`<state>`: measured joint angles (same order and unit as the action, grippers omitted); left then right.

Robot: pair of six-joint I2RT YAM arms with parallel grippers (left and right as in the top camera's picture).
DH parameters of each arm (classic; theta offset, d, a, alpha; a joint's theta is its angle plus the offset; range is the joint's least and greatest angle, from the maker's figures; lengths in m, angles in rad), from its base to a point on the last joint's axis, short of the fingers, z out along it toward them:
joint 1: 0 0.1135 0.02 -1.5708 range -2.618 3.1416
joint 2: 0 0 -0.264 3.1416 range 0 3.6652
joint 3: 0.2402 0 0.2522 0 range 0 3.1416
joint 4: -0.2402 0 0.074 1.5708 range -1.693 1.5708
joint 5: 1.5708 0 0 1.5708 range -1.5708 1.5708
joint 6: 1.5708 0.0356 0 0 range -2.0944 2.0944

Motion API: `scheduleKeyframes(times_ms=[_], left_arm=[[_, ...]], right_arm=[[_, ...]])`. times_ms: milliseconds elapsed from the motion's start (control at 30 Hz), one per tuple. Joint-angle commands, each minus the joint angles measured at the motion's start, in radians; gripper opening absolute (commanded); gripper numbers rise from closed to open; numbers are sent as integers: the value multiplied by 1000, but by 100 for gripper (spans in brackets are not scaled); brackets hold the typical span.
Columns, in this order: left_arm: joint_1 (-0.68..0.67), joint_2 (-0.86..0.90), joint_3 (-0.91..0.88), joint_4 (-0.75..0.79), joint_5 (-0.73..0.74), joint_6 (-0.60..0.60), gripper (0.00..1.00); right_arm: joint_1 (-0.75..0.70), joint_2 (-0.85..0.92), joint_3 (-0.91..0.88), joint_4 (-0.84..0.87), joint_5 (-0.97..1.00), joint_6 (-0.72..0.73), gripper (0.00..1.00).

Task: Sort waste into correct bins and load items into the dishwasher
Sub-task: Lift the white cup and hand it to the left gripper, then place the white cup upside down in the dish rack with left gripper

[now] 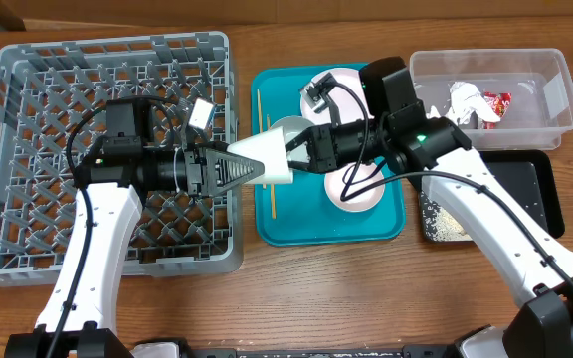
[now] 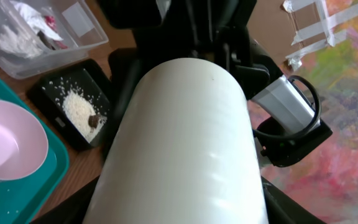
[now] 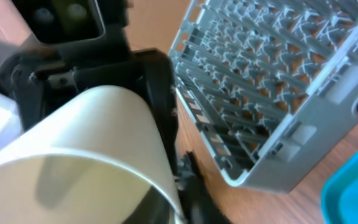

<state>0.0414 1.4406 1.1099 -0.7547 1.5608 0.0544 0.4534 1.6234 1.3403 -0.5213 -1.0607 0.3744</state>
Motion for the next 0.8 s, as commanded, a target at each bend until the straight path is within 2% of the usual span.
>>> scheduleKeyframes(times_ms=[0, 100, 233, 333, 533, 633, 767], left_arm=[[5, -1, 18, 20, 20, 5, 42], [9, -3, 19, 62, 21, -6, 40], [55, -20, 20, 111, 11, -42, 37], [105, -56, 21, 100, -92, -75, 38], [155, -200, 32, -68, -547, -132, 40], [136, -274, 83, -251, -803, -148, 40], [85, -320, 157, -508, -1121, -161, 40]], right_arm=[[5, 10, 5, 1, 26, -8, 45], [-3, 10, 5, -1, 43, -8, 57], [-44, 10, 5, -32, 86, -17, 64], [-87, 10, 5, -75, 143, -38, 66], [-142, 10, 5, -199, 344, -38, 73], [-143, 10, 5, -250, 457, -37, 79], [-143, 10, 5, -290, 543, -38, 82]])
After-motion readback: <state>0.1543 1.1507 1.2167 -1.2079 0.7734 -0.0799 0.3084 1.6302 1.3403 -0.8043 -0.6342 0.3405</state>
